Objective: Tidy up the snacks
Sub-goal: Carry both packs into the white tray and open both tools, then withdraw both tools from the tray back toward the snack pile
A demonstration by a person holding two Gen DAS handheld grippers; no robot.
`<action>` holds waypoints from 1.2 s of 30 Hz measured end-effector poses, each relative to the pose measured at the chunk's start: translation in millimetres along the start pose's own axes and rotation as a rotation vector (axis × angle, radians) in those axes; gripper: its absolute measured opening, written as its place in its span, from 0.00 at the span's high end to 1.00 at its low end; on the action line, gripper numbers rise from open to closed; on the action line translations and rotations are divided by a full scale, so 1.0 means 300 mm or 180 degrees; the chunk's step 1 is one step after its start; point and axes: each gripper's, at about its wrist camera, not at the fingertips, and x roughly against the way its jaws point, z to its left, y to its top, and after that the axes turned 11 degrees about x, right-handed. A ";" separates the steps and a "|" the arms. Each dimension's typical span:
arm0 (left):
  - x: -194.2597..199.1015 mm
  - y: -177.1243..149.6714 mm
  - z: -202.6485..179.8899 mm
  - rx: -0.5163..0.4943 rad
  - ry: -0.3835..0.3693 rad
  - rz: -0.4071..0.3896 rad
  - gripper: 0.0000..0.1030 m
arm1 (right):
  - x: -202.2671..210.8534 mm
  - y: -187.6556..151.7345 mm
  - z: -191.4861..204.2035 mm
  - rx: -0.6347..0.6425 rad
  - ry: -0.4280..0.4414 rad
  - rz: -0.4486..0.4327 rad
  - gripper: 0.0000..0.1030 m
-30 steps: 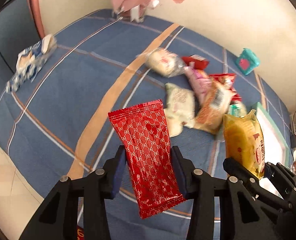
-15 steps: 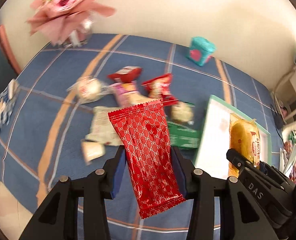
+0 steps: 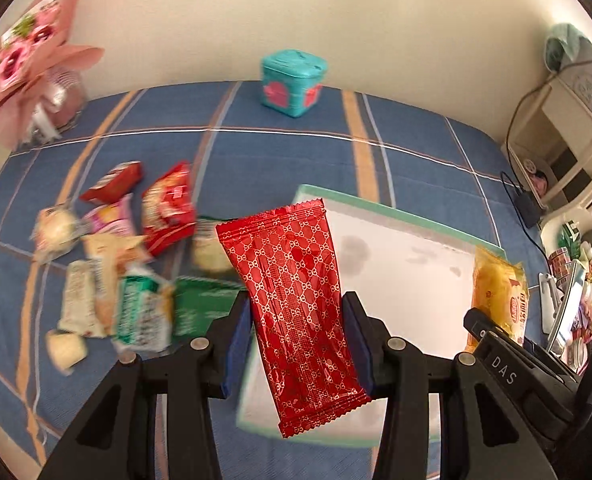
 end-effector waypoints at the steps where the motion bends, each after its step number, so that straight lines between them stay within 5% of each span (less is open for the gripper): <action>1: -0.018 0.000 -0.021 -0.0028 -0.0012 0.0003 0.55 | -0.006 0.004 -0.018 -0.0037 -0.0030 0.0007 0.59; 11: -0.152 0.021 -0.141 -0.0273 -0.0051 -0.0029 0.54 | -0.079 0.047 -0.137 -0.0304 -0.0332 0.0012 0.59; 24: -0.210 0.012 -0.169 -0.0378 -0.0122 0.0036 0.53 | -0.123 0.048 -0.143 -0.0271 -0.0393 0.0097 0.59; 28: -0.181 0.022 -0.152 -0.0315 -0.0123 0.0091 0.34 | -0.111 0.047 -0.139 -0.0247 -0.0342 0.0098 0.52; 36: -0.096 0.042 -0.092 -0.0189 -0.0075 -0.0012 0.18 | -0.063 0.041 -0.116 -0.0183 -0.0206 0.0016 0.29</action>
